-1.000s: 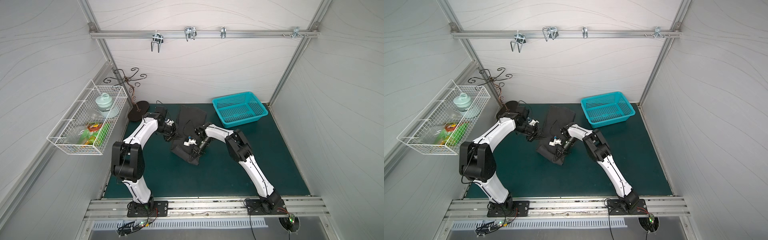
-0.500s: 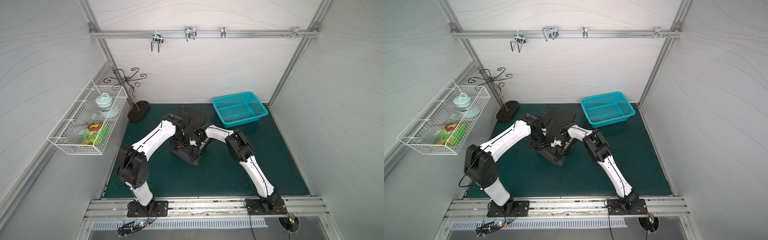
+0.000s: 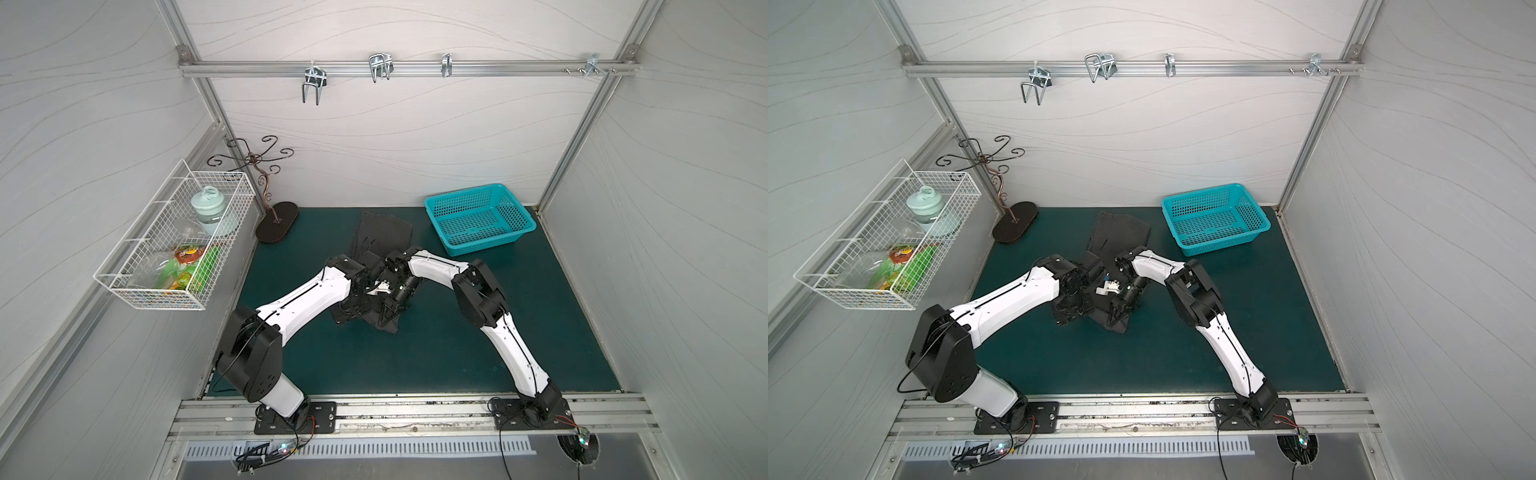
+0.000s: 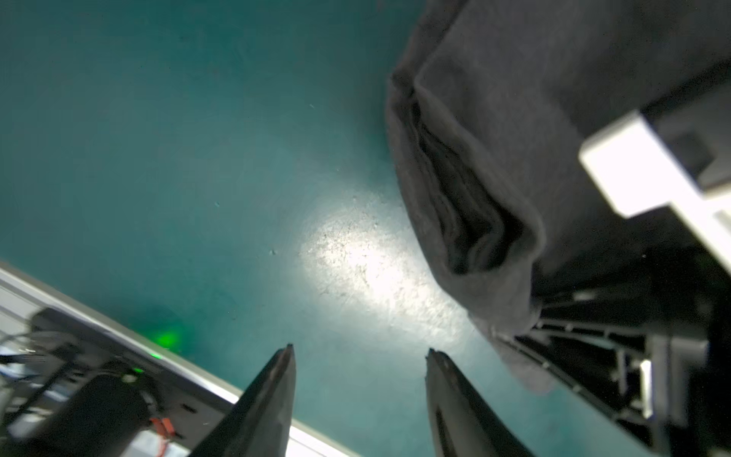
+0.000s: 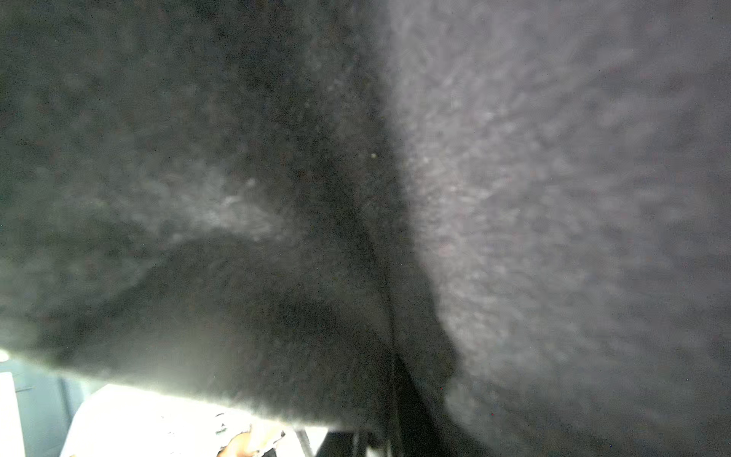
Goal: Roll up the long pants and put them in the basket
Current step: Roll the long pant at the center of the board.
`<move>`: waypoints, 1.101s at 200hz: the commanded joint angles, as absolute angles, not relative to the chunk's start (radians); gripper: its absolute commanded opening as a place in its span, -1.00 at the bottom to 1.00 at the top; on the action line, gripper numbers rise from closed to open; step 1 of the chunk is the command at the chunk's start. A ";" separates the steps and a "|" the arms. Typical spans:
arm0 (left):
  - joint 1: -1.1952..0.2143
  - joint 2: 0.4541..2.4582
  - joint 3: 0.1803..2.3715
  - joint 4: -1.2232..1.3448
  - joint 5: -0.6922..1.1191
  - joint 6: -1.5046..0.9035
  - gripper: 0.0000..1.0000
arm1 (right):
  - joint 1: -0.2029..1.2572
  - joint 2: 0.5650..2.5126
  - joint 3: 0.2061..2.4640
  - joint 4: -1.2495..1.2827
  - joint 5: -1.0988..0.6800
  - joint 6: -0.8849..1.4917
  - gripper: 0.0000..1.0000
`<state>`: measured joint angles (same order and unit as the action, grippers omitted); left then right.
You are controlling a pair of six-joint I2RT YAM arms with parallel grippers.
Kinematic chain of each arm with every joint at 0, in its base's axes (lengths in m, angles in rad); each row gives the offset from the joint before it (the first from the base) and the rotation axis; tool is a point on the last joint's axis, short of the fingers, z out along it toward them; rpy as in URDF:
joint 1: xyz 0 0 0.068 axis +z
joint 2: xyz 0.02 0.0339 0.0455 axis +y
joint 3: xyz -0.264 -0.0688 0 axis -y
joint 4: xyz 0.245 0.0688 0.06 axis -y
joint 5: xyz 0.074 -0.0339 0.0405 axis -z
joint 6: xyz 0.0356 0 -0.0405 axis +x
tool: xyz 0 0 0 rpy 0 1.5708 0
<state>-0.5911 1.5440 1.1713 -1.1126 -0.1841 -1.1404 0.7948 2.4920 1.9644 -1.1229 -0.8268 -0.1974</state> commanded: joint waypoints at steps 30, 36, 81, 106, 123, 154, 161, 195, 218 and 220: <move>-0.650 1.520 1.137 -0.983 -0.235 -1.356 0.22 | 0.861 2.565 1.954 -1.138 -0.639 -0.172 -1.00; -0.660 1.521 1.136 -0.973 -0.239 -1.364 0.24 | 0.864 2.564 1.952 -1.137 -0.642 -0.172 -1.00; -0.699 1.531 1.131 -0.928 -0.283 -1.386 0.26 | 0.871 2.556 1.938 -1.132 -0.652 -0.172 -1.00; -0.701 1.535 1.095 -0.898 -0.293 -1.399 0.27 | 0.870 2.549 1.924 -1.126 -0.654 -0.173 -1.00; -0.701 1.533 1.062 -0.881 -0.291 -1.416 0.30 | 0.870 2.545 1.919 -1.124 -0.647 -0.172 -1.00; -0.701 1.511 0.983 -0.835 -0.289 -1.460 0.34 | 0.866 2.539 1.909 -1.120 -0.643 -0.172 -1.00; -0.701 1.510 0.966 -0.820 -0.290 -1.468 0.34 | 0.866 2.538 1.908 -1.118 -0.643 -0.172 -1.00; -0.700 1.541 0.951 -0.778 -0.314 -1.473 0.35 | 0.866 2.531 1.898 -1.114 -0.647 -0.172 -1.00; -0.699 1.558 0.961 -0.782 -0.337 -1.478 0.37 | 0.871 2.518 1.880 -1.106 -0.645 -0.174 -1.00; -0.699 1.559 0.961 -0.783 -0.341 -1.479 0.37 | 0.871 2.518 1.877 -1.106 -0.643 -0.175 -1.00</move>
